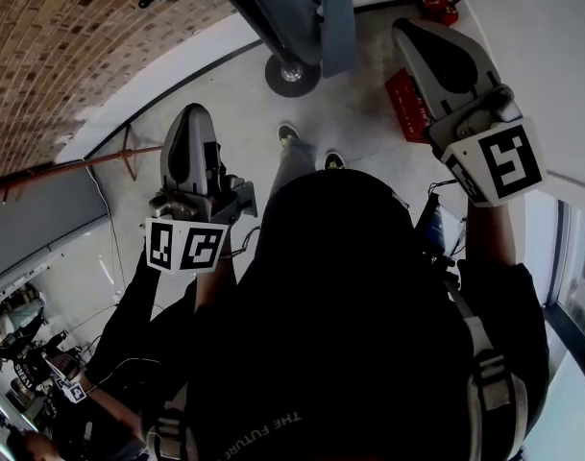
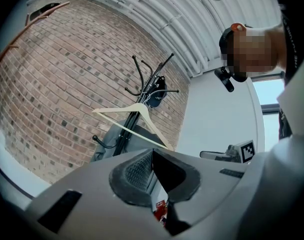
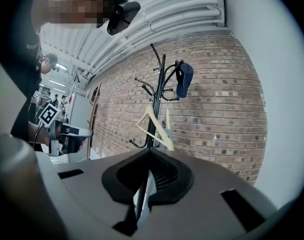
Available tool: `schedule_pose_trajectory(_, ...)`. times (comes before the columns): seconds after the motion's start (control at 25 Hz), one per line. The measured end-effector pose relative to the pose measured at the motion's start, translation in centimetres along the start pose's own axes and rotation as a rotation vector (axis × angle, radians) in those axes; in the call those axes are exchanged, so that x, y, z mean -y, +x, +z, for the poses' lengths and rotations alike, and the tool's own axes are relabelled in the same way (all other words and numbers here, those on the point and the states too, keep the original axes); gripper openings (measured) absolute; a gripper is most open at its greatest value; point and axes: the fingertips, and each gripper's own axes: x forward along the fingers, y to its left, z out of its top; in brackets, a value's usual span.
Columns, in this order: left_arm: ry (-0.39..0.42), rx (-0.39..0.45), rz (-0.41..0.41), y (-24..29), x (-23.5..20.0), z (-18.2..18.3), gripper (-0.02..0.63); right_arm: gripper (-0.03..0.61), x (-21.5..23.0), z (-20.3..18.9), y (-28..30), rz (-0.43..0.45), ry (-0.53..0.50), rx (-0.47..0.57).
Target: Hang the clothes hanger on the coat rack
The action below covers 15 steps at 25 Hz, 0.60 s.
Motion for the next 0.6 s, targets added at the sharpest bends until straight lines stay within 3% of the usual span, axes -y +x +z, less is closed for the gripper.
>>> schedule_pose_trajectory(0.6, 0.013, 0.01, -0.036, 1.7, 0.0, 1.1, 0.02, 0.02, 0.5, 1.0, 1.0, -0.004, -0.023, 0.008)
